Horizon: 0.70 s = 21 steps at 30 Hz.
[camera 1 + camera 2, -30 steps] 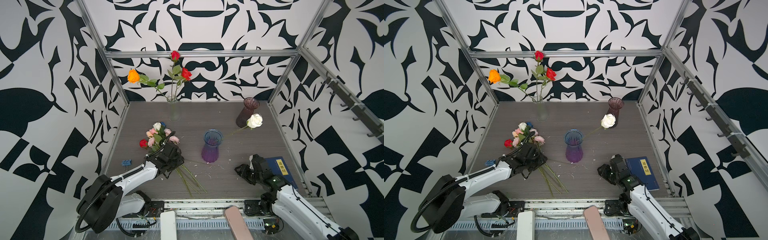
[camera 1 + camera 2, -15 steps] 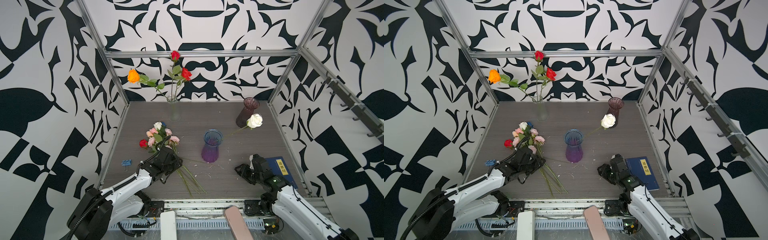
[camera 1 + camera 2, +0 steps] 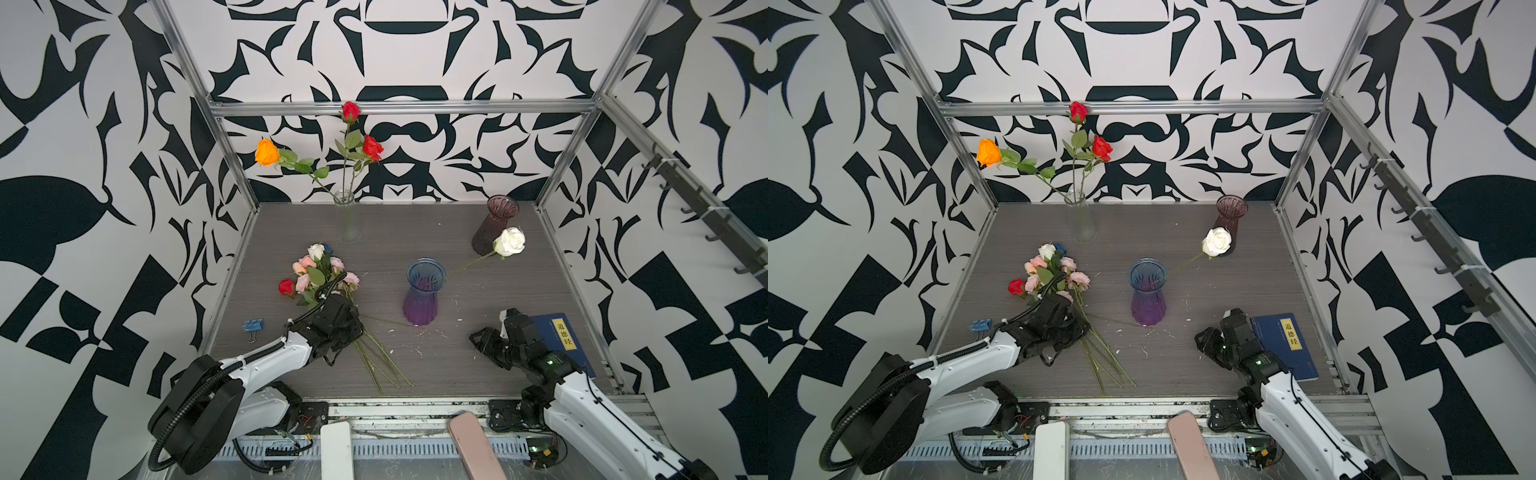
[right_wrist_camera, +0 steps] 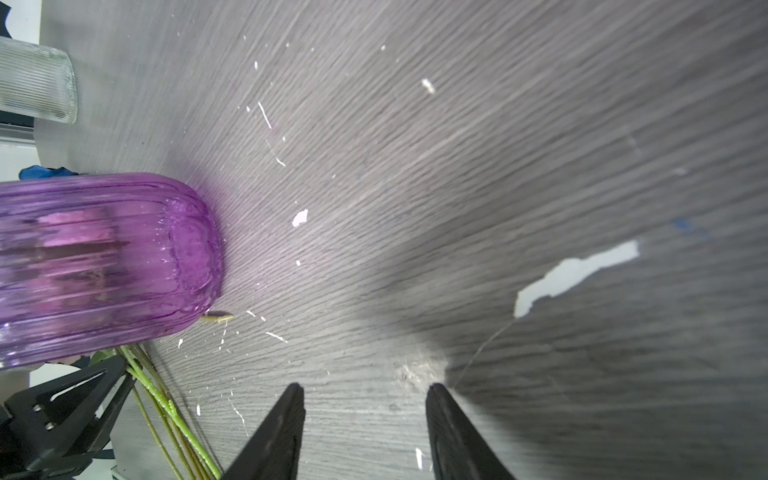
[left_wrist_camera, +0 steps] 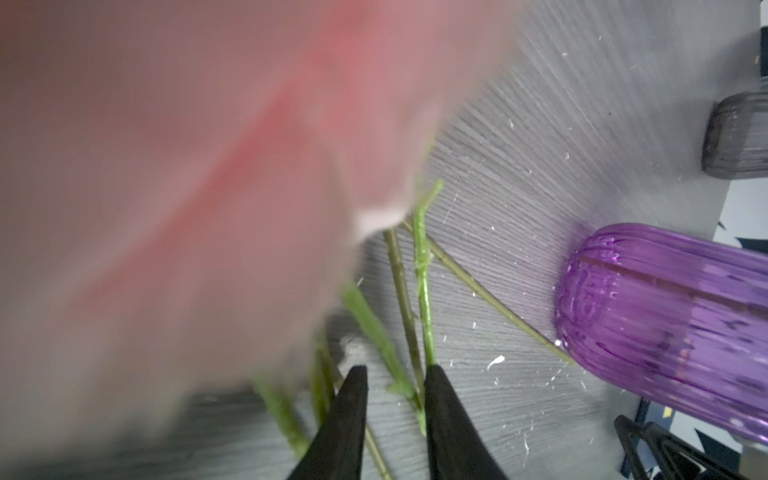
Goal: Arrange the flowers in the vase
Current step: 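Grasp a pink rose stem in the bouquet with the left gripper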
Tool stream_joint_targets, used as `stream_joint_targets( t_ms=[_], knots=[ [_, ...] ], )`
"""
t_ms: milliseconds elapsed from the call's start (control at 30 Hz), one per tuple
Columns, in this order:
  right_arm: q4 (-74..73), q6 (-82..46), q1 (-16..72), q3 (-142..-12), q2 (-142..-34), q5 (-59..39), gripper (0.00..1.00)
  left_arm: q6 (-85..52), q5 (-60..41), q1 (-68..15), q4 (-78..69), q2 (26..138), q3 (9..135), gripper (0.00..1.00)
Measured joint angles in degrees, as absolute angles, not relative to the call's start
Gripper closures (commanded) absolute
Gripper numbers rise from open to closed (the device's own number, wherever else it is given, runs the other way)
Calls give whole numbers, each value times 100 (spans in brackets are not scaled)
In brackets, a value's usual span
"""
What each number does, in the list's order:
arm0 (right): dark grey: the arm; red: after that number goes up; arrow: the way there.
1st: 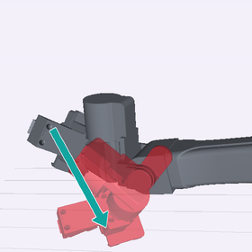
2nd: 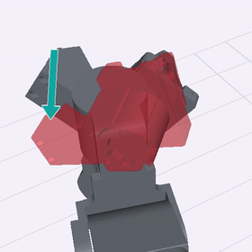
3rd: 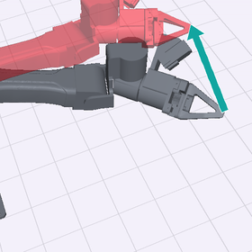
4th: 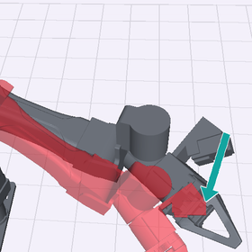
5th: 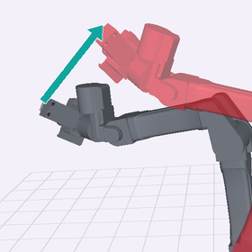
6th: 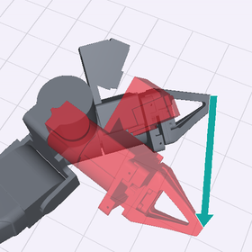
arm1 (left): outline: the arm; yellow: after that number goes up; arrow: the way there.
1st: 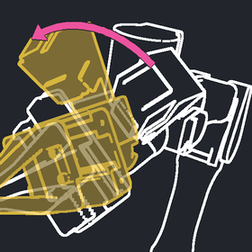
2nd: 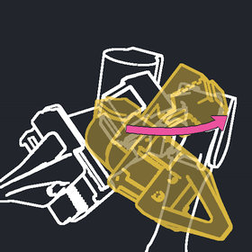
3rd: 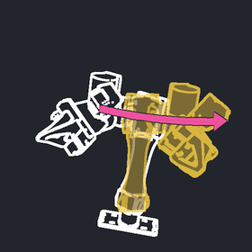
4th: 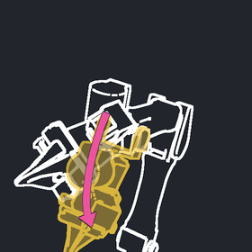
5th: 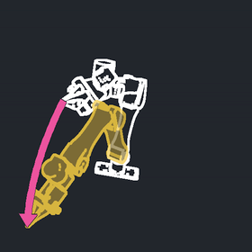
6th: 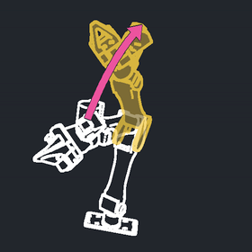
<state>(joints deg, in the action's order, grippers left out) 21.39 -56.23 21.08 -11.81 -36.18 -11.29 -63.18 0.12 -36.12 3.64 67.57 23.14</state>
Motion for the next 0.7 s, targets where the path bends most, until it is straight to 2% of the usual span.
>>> stream_joint_targets(
  t_ms=[100,367,700],
  knots=[
    [2141,-5625,2108,-1179,-3616,-1129,49,-6329,32,-3605,362,6755,2314,79],
    [2158,-5631,2108,-1175,-3577,-1127,49,-6366,121,-3594,364,6475,2305,96],
    [2158,-5653,2108,-1170,-3557,-1125,49,-6565,252,-3594,423,5229,2005,100]
  ],
)
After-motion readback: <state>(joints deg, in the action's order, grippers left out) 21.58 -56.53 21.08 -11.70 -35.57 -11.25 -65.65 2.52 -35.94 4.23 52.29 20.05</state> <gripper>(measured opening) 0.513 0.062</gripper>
